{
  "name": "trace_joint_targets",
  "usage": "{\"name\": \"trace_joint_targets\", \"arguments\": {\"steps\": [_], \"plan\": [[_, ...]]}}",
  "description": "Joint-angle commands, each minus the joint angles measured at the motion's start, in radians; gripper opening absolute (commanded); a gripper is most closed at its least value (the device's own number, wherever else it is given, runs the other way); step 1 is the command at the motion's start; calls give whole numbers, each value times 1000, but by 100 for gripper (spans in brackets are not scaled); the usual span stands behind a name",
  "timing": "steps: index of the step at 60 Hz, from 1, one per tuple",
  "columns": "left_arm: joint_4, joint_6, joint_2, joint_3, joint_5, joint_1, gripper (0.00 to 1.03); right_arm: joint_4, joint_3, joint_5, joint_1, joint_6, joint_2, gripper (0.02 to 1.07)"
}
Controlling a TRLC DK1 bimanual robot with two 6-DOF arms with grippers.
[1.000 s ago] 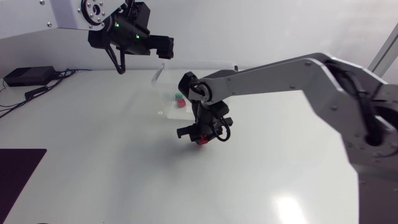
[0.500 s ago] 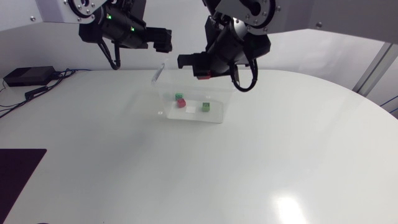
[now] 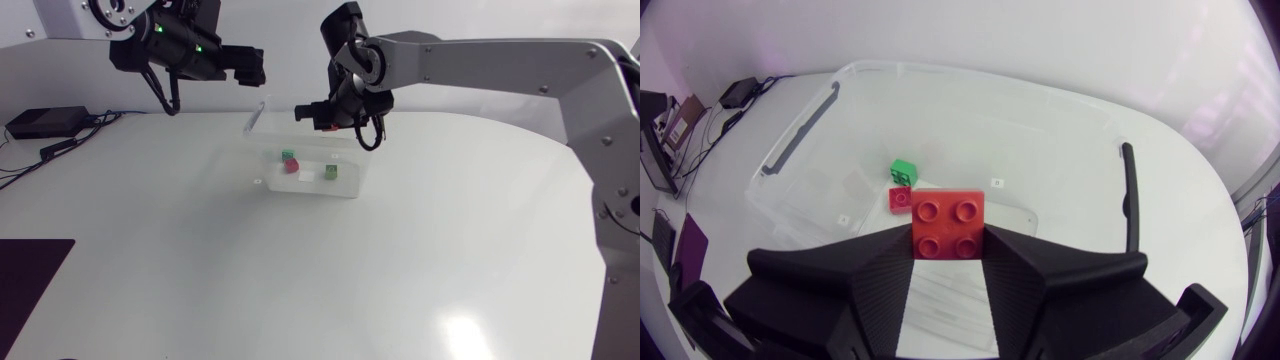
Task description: Place the duplo bricks in the container
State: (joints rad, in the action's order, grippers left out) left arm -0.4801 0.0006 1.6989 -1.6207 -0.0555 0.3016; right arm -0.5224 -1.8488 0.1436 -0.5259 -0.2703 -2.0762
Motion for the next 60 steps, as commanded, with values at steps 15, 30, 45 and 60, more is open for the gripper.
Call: {"name": "trace_joint_targets", "arguments": {"steps": [15, 30, 45, 60], "plan": [[8, 6, -68, 36, -9, -9, 99, 24, -43, 74, 0, 45, -7, 103], [8, 6, -142, 62, 2, -1, 99, 84, 126, 93, 1, 65, 197, 103], [11, 13, -291, 165, 85, -1, 99, 203, 421, 120, 44, 115, 490, 103], [29, 38, -486, 289, 192, 1, 99, 257, 640, 142, 101, 171, 766, 103]]}}
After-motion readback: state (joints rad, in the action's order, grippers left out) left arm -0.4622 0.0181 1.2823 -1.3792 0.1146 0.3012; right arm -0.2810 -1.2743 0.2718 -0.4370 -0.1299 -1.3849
